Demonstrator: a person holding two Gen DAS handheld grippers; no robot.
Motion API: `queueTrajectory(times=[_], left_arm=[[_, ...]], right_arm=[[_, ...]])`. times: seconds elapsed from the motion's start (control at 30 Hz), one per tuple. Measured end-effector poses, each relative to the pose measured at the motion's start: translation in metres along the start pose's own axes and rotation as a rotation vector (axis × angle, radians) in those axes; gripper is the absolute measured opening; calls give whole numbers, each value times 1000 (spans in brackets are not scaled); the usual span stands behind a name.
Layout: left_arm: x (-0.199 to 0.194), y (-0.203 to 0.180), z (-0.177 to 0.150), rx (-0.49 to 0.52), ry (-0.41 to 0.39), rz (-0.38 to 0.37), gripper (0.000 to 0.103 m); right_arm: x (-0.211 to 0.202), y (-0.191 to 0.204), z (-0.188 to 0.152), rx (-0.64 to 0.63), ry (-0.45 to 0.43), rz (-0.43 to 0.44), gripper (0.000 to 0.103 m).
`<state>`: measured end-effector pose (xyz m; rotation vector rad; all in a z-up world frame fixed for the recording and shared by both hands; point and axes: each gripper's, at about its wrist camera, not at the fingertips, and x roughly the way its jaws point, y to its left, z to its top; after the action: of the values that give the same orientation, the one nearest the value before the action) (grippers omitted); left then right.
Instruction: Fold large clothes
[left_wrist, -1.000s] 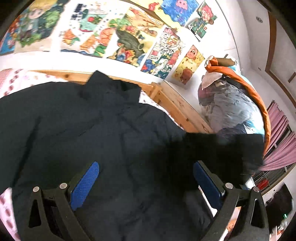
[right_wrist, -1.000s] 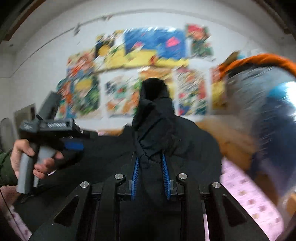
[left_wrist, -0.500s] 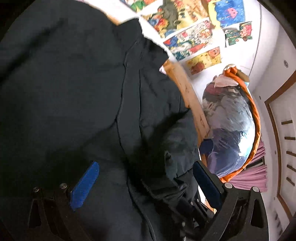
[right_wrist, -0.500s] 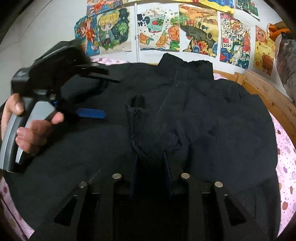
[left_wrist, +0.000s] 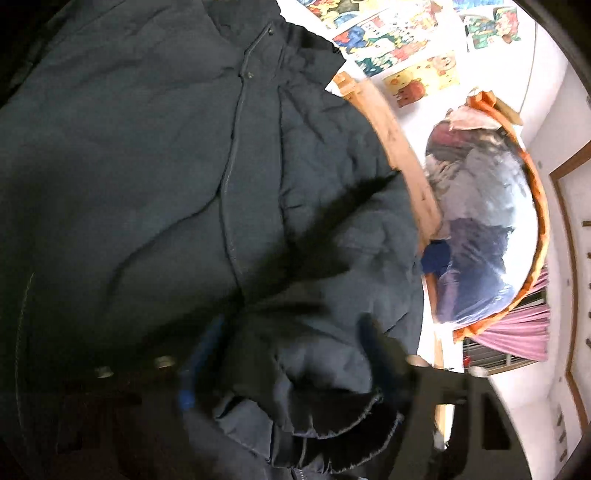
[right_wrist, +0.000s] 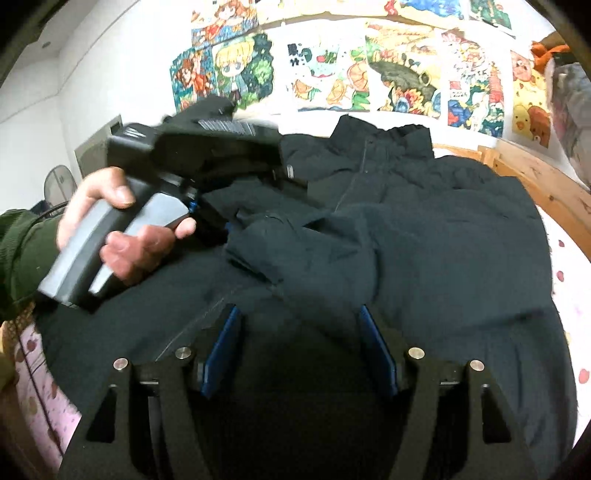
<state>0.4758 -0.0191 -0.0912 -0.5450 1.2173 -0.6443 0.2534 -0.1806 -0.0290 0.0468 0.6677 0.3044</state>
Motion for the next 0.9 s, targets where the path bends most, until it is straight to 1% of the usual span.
queueTrajectory(times=[0.03,0.07,0.1,0.17,0.2,0.27,0.33,0.4,0.47,0.5,0.53,0.57,0.63,0.67,0.73,0.77,0.83,0.9], left_arm=[[1,-1,-2,1,4,21,47],[0,-1,-3,4,0,41,39],[-1,0,-5,8,-4,55,35],[-6,-1,-6,27,-25,67,11],[-10,-4,-5,40,-49,71,10],[-22,-18,-1,95,-109,92,8],[-40,-42,5,198,-193,128,8],[-64,-69,15,289,-286,153,8],[-87,-85,25,329,-353,151,8],[-99,-91,30,347,-385,153,8],[-109,-94,35,360,-411,165,8],[-119,-95,39,367,-439,179,8],[-135,-89,46,363,-476,215,8],[-140,-83,49,354,-487,237,8],[-146,-67,54,334,-500,287,8],[-147,-57,56,323,-503,311,8],[-142,-33,61,305,-514,380,8],[-128,-10,66,301,-494,451,8]], right_arm=[[-3,-5,0,4,-6,-7,61],[-9,-8,-2,10,-10,-16,61],[-14,-11,-4,15,-13,-25,61],[-26,-21,-5,24,-21,-50,61],[-30,-26,-4,25,-25,-62,61],[-38,-41,4,27,-35,-90,61],[-43,-57,16,48,-43,-99,61],[-48,-82,38,107,-60,-70,61],[-50,-100,55,138,-84,-67,61],[-47,-114,69,145,-98,-88,62],[-45,-120,75,144,-104,-106,63],[-39,-130,84,135,-111,-132,68],[-20,-150,101,121,-112,-172,69],[-3,-163,111,121,-101,-187,69],[23,-175,122,116,-81,-210,69],[42,-182,128,109,-60,-221,69],[86,-195,137,116,-1,-213,69],[120,-203,140,151,49,-199,69]])
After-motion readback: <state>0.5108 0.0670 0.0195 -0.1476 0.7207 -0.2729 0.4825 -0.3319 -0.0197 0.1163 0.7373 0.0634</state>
